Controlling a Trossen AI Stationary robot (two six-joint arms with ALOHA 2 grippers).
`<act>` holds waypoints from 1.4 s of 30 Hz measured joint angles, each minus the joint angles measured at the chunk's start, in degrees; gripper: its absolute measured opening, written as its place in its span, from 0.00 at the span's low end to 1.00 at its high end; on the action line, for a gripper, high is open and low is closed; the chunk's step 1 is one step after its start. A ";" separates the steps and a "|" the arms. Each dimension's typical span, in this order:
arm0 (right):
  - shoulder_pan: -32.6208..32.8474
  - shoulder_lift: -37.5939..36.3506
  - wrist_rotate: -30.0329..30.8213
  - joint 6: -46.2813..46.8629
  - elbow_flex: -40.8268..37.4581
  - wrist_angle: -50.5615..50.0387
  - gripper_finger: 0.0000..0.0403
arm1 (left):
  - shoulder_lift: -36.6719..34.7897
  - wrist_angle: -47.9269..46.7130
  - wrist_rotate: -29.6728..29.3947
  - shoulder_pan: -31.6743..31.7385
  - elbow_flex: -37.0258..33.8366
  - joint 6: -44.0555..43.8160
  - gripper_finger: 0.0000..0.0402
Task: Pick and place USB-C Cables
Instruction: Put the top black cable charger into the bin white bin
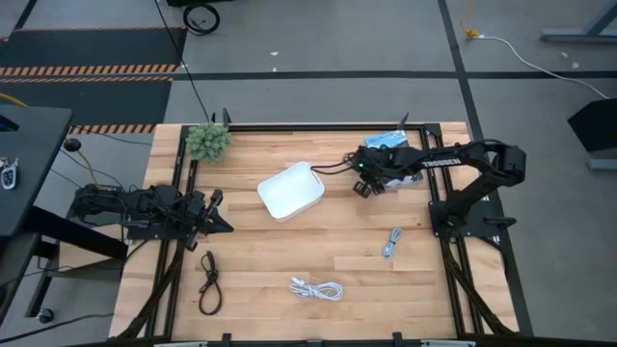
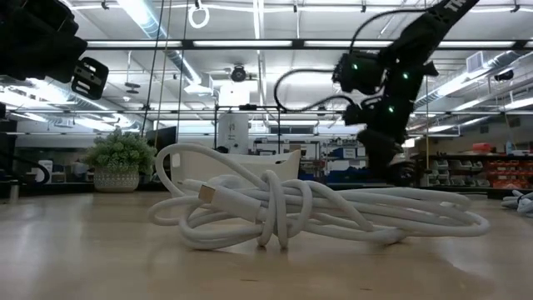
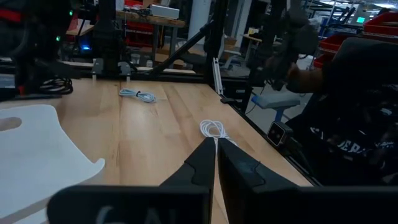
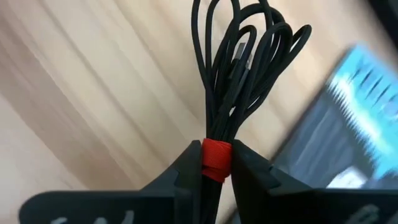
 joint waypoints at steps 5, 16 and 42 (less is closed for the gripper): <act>5.44 -0.02 5.88 -3.03 6.07 0.43 0.18 | 0.00 0.00 0.00 -0.02 0.00 0.02 0.06; 15.85 0.31 12.36 -24.34 10.06 19.55 0.19 | 0.00 0.02 0.01 -0.01 0.00 0.02 0.06; 19.17 23.14 -4.89 -79.15 10.08 65.06 0.19 | 0.00 -0.02 0.01 -0.01 -0.02 0.00 0.06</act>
